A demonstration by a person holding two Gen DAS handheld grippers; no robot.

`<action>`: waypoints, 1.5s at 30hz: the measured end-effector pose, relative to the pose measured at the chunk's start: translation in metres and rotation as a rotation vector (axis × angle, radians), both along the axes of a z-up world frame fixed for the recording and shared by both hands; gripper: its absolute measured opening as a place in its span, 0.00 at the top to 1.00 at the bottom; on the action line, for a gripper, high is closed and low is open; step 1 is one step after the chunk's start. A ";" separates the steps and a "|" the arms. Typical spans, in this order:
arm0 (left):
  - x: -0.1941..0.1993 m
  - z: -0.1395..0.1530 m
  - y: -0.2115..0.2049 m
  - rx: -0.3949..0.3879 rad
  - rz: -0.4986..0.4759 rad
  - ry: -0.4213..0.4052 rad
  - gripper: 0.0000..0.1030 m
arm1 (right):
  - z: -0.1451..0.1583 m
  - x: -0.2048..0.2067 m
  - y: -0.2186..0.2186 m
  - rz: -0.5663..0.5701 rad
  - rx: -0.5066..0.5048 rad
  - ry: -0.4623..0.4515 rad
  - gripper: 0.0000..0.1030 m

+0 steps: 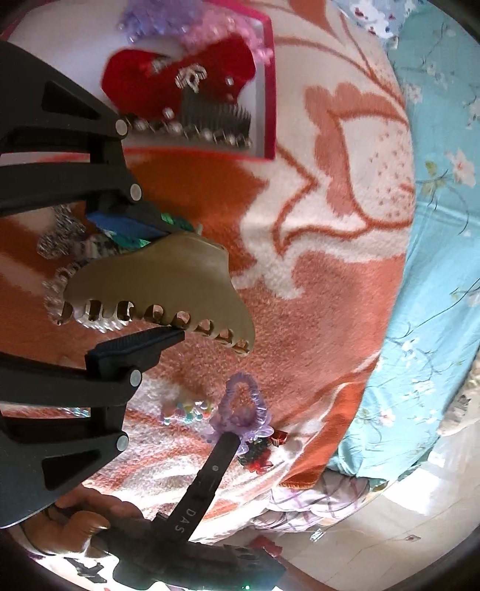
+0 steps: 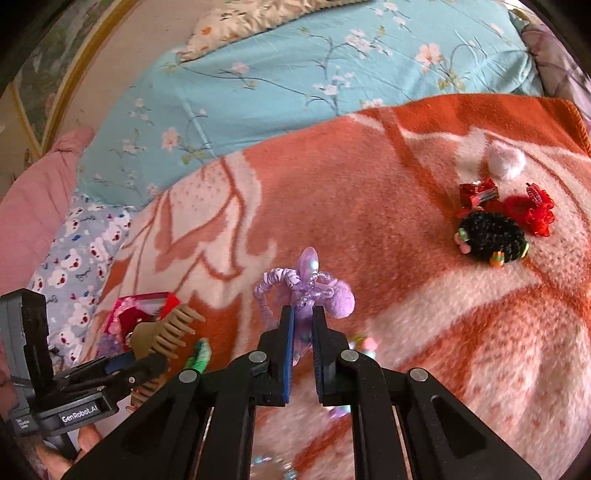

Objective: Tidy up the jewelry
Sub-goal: 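Grasp the beige claw clip with the left gripper while the right grasps the lilac pom-pom scrunchie, then carry the beige claw clip and lilac scrunchie over the white box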

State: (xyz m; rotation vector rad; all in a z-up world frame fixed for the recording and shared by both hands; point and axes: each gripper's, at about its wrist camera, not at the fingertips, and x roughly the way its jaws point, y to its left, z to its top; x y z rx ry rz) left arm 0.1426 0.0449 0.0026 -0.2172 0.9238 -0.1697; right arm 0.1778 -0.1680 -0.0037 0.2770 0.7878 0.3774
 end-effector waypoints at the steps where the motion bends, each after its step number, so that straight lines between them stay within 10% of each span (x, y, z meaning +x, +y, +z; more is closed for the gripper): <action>1: -0.006 0.002 0.005 0.003 0.012 -0.002 0.57 | 0.001 -0.003 0.002 0.007 0.004 0.000 0.92; 45: -0.129 -0.004 0.186 -0.062 0.423 -0.035 0.57 | 0.003 -0.089 0.200 0.434 0.003 0.017 0.92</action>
